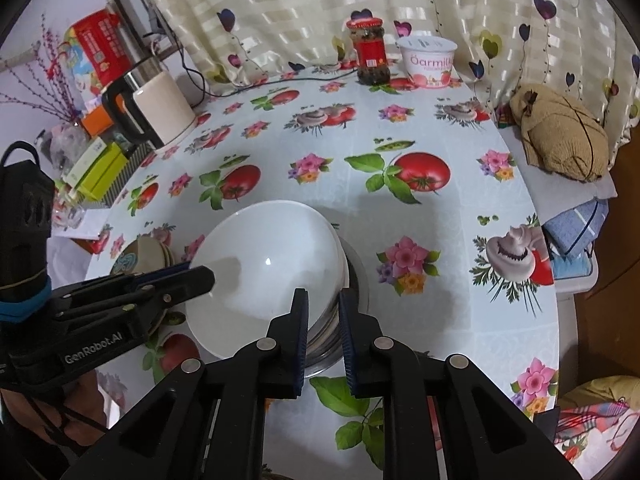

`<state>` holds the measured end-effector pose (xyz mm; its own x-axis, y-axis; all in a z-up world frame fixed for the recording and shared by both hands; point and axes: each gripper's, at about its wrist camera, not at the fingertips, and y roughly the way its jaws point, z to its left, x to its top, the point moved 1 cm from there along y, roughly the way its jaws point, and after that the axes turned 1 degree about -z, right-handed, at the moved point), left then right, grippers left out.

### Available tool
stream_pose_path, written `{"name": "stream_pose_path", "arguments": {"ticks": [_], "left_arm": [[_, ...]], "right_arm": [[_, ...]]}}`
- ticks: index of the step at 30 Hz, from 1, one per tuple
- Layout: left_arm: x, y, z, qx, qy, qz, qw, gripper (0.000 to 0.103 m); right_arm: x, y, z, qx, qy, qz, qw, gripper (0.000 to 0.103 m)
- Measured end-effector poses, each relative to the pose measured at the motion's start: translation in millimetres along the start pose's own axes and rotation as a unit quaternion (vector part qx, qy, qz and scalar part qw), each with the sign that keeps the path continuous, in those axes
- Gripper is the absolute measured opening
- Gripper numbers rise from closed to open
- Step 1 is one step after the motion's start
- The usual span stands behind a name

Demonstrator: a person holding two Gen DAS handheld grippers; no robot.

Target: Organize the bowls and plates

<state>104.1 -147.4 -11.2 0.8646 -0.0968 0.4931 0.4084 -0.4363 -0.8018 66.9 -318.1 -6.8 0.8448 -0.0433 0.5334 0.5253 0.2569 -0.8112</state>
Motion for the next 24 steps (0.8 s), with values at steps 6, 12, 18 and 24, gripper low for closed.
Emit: {"name": "stream_pose_path", "arguments": {"ticks": [6,12,18,24], "left_arm": [[-1,-1,1,0.007,0.002,-0.006,1.0000,0.020],[-1,-12,8,0.012,-0.004,-0.022,0.9997,0.020],[-1,-24,10,0.017,-0.005,-0.039,0.9991,0.020],[-2,-34,12,0.022,-0.004,-0.051,0.9984,0.020]], "right_arm": [[0,1,-3,0.005,0.007,0.006,1.000,0.016],[-1,-3,-5,0.007,0.012,0.003,1.000,0.017],[0,-18,-4,0.009,0.010,-0.013,1.000,0.026],[0,-25,-4,0.013,0.008,-0.019,1.000,0.027]]}}
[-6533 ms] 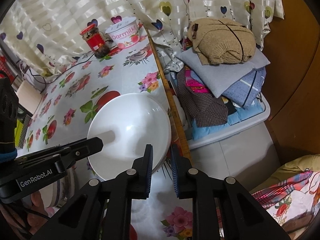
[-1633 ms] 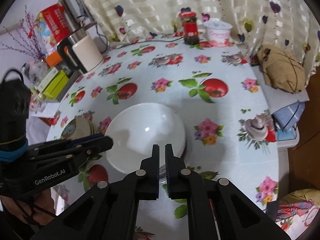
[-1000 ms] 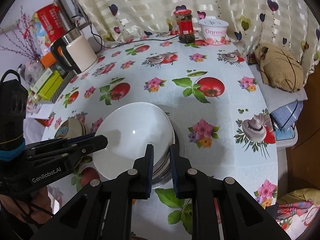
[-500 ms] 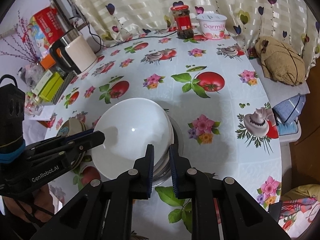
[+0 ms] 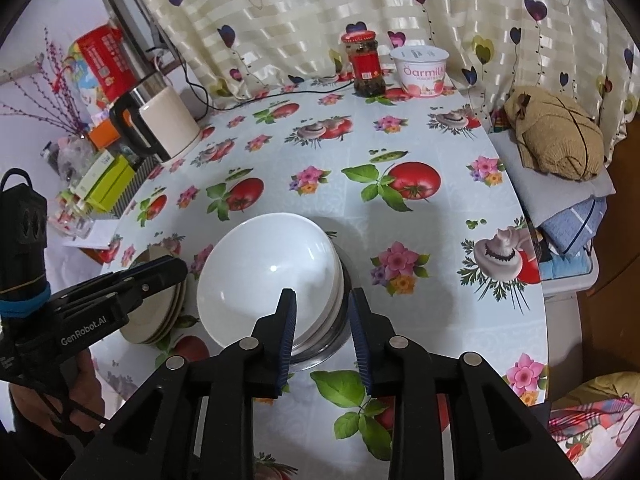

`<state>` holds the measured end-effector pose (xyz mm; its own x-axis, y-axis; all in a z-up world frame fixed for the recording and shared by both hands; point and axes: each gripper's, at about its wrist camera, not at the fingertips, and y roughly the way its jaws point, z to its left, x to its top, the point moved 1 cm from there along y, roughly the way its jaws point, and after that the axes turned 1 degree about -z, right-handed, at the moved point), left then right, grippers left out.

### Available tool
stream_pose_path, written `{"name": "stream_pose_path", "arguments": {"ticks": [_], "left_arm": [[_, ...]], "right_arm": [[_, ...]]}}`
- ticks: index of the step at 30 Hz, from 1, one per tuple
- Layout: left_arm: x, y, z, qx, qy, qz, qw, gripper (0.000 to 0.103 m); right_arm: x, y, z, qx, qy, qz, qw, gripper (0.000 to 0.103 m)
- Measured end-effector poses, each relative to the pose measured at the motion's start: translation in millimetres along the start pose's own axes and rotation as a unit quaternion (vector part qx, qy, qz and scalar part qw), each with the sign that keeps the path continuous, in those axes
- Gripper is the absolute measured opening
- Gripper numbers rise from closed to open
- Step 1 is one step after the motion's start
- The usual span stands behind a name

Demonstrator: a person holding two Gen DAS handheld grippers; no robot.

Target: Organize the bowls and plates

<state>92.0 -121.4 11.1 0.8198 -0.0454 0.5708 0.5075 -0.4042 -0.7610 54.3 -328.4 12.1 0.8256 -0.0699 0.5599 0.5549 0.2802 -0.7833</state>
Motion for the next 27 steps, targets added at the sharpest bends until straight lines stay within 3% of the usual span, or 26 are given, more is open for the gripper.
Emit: {"name": "stream_pose_path", "arguments": {"ticks": [21,27], "left_arm": [[-11,-13,7,0.017,0.002,-0.015,0.9997,0.020],[-15,-15,10,0.018,0.000,-0.014,0.9997,0.020]], "right_arm": [[-8,-19,2,0.001,-0.014,-0.021,1.000,0.027],[-9,-20,4,-0.007,-0.029,-0.027,0.999,0.035]]}}
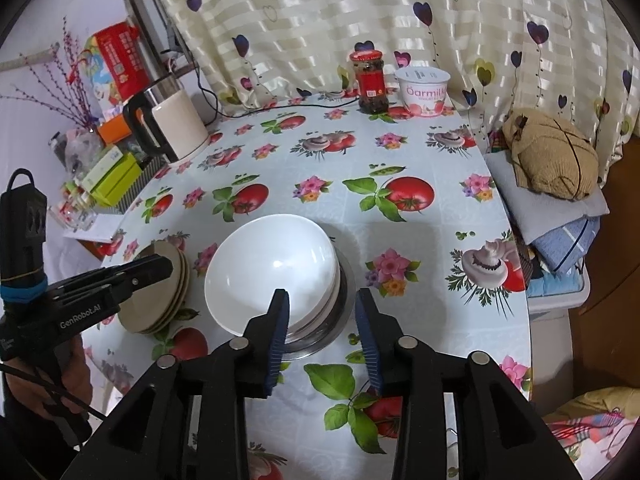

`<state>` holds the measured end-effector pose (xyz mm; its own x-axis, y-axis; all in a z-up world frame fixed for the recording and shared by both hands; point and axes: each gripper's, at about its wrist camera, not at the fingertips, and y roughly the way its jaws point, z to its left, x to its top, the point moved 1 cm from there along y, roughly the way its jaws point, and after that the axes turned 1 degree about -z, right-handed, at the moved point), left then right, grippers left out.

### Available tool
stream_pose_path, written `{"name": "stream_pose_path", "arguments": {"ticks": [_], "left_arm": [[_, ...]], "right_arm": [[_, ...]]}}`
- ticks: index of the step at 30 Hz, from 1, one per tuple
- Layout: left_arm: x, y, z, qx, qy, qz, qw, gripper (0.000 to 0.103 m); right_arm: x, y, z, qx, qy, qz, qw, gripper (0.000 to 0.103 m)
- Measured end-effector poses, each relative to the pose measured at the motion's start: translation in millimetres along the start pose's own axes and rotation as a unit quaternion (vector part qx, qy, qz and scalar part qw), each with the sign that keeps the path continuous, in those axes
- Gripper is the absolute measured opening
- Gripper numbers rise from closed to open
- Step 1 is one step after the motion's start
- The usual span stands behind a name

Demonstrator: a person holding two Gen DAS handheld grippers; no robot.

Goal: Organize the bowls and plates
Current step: 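Lift and tilt the bowl stack with both grippers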

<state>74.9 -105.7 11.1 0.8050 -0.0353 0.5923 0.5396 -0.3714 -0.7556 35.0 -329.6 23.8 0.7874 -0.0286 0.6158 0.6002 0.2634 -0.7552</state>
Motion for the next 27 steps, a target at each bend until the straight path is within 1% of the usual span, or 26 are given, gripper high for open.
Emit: {"name": "stream_pose_path", "arguments": {"ticks": [6,15,17,20,24,27], "left_arm": [[-3,1,2,-0.003,-0.004,0.003,1.0000,0.020],[-5,12,13,-0.009,-0.018,0.012,0.9997,0.020],[-5,16,15,-0.017,-0.022,0.017,0.9995,0.020],[-7,25,16,-0.027,-0.028,0.030,0.9988,0.020],[-9,38,16,-0.034,-0.031,0.048,0.9978,0.020],[-10,48,16,-0.035,-0.031,0.060,0.9971,0.020]], "right_arm": [[1,-2,-3,0.014,0.010,-0.003,1.000,0.035],[-3,1,-18,0.008,0.027,0.003,1.000,0.035],[-5,5,-22,0.007,0.033,0.007,0.999,0.034],[-8,11,-27,0.010,0.039,0.015,0.999,0.031],[-12,25,-29,0.016,0.042,0.033,0.998,0.025],[-16,36,-31,0.020,0.045,0.046,0.998,0.022]]}}
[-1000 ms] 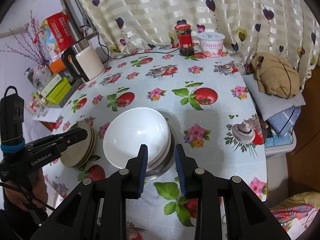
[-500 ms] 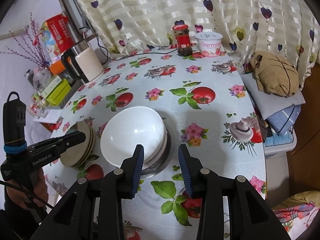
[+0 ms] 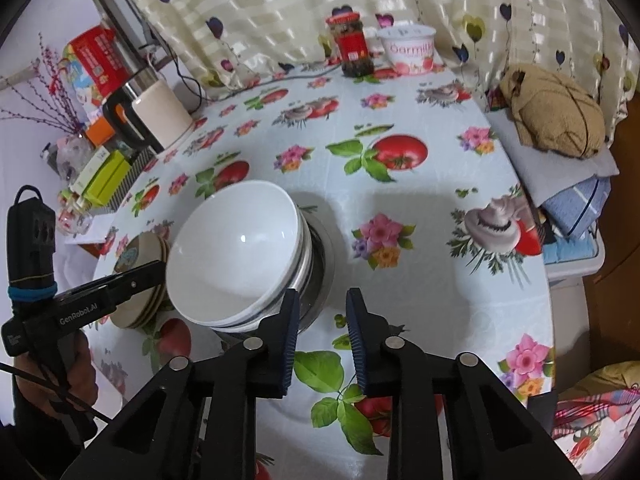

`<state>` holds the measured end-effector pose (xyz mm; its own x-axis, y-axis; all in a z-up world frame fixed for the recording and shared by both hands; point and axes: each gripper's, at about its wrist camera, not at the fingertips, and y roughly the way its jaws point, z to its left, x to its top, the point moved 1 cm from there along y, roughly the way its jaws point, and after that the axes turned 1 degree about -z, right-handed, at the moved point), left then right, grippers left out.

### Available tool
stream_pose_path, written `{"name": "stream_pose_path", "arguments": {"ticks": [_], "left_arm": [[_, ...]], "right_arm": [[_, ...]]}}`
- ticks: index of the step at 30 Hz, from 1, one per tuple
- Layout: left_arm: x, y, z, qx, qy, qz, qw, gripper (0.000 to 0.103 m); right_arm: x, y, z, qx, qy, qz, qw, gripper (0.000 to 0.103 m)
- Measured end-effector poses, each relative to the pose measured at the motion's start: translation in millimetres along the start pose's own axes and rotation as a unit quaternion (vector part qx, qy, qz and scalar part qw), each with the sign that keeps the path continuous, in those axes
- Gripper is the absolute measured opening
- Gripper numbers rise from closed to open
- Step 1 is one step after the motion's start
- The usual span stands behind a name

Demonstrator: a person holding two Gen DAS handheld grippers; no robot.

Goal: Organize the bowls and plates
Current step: 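Lift and tilt the bowl stack with both grippers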

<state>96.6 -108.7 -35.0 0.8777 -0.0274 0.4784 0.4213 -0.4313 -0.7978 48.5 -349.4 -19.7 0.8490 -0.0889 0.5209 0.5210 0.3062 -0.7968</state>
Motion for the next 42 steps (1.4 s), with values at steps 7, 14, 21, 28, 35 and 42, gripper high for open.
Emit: {"name": "stream_pose_path", "arguments": {"ticks": [7,14,21,28,35,42], "left_arm": [[4,13,0,-0.011,-0.005,0.017,0.9998,0.020],[6,25,-1,-0.017,-0.010,0.030,0.9994,0.020],[7,32,-2,-0.017,-0.007,0.038,0.9991,0.020],[9,33,-1,-0.020,-0.011,0.037,0.9991,0.018],[12,38,6,-0.044,-0.036,0.048,0.9972,0.018],[8,53,4,-0.064,-0.050,0.081,0.9934,0.018]], "right_arm": [[-1,23,-7,0.008,0.013,0.024,1.000,0.022],[2,32,-7,0.010,0.016,0.031,0.999,0.022],[3,41,-6,0.009,0.014,0.038,0.999,0.018],[6,43,-1,0.009,0.006,0.037,0.999,0.012],[8,45,-1,0.014,0.005,0.040,0.999,0.012],[11,49,-5,0.028,0.007,0.046,0.999,0.012]]}}
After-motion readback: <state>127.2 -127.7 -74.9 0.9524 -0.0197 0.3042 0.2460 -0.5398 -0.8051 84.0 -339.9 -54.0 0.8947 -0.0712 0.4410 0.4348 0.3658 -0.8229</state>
